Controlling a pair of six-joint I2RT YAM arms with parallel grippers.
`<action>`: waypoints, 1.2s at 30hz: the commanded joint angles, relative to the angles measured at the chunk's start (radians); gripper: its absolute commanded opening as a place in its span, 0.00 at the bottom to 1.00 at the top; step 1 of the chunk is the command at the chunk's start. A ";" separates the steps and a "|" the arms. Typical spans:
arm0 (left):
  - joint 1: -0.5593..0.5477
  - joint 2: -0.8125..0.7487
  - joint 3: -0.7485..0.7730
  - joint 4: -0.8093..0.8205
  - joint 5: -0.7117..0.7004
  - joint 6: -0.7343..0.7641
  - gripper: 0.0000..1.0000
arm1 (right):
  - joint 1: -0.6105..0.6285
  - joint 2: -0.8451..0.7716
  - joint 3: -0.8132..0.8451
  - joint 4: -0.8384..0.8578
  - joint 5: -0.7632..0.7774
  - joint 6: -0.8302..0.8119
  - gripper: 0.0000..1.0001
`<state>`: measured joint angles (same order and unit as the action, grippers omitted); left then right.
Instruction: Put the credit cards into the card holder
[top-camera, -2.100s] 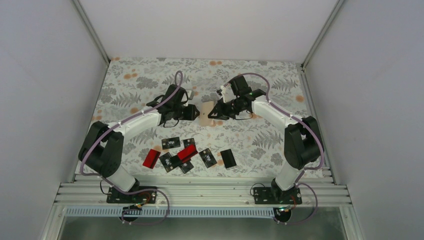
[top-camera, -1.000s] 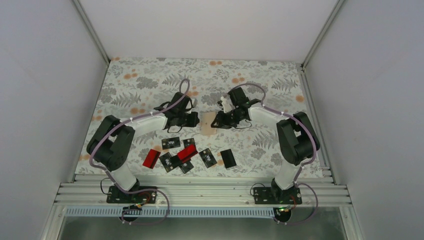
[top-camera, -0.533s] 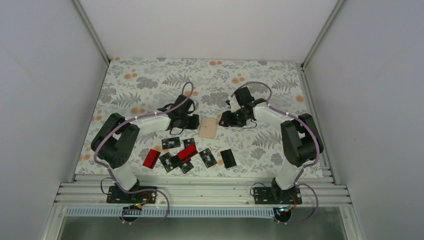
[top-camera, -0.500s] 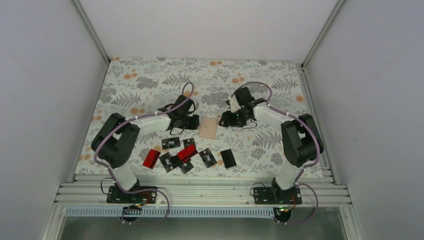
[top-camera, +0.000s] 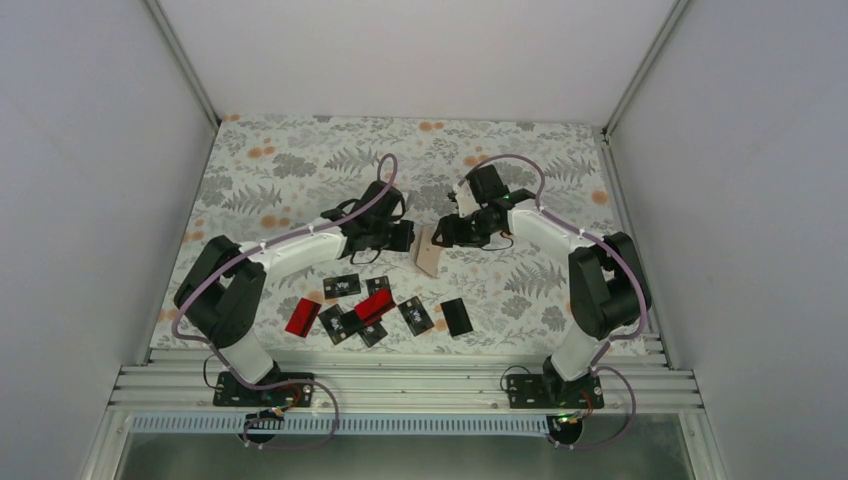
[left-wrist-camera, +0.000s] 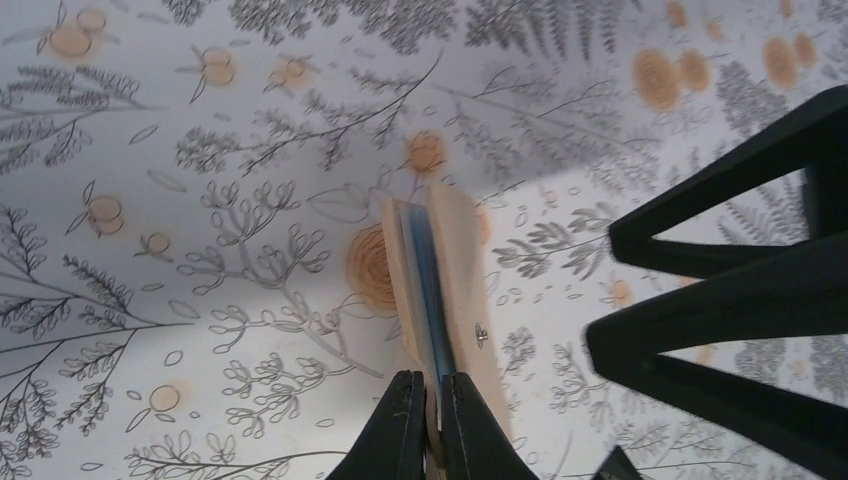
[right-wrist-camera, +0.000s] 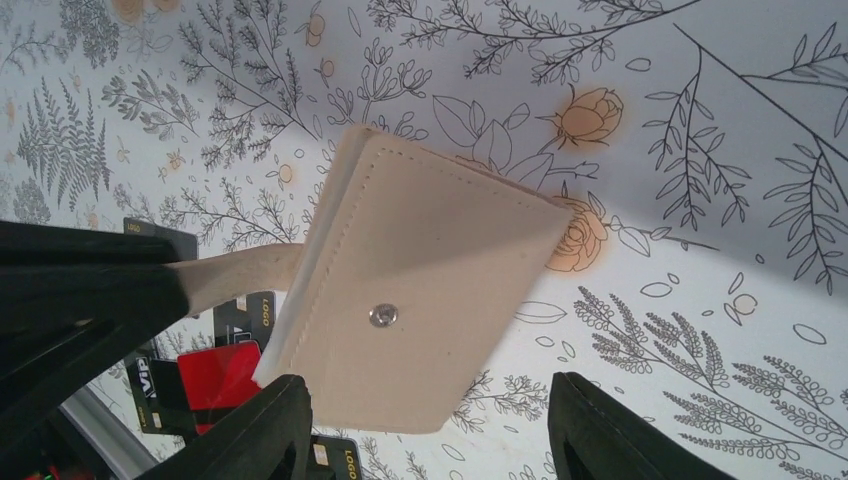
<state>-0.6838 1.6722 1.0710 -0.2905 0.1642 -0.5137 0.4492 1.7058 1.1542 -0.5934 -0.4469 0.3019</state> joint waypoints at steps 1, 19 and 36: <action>-0.022 -0.034 0.048 -0.036 -0.028 -0.037 0.02 | 0.008 -0.015 0.018 -0.020 -0.024 0.027 0.61; -0.081 -0.017 0.111 -0.069 -0.054 -0.051 0.02 | 0.008 0.007 -0.037 0.002 -0.036 0.064 0.47; -0.059 -0.011 0.035 -0.055 -0.145 -0.043 0.02 | 0.006 0.040 -0.069 0.037 0.017 0.062 0.04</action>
<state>-0.7582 1.6577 1.1458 -0.3710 0.0460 -0.5587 0.4496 1.7252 1.0950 -0.5762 -0.4343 0.3710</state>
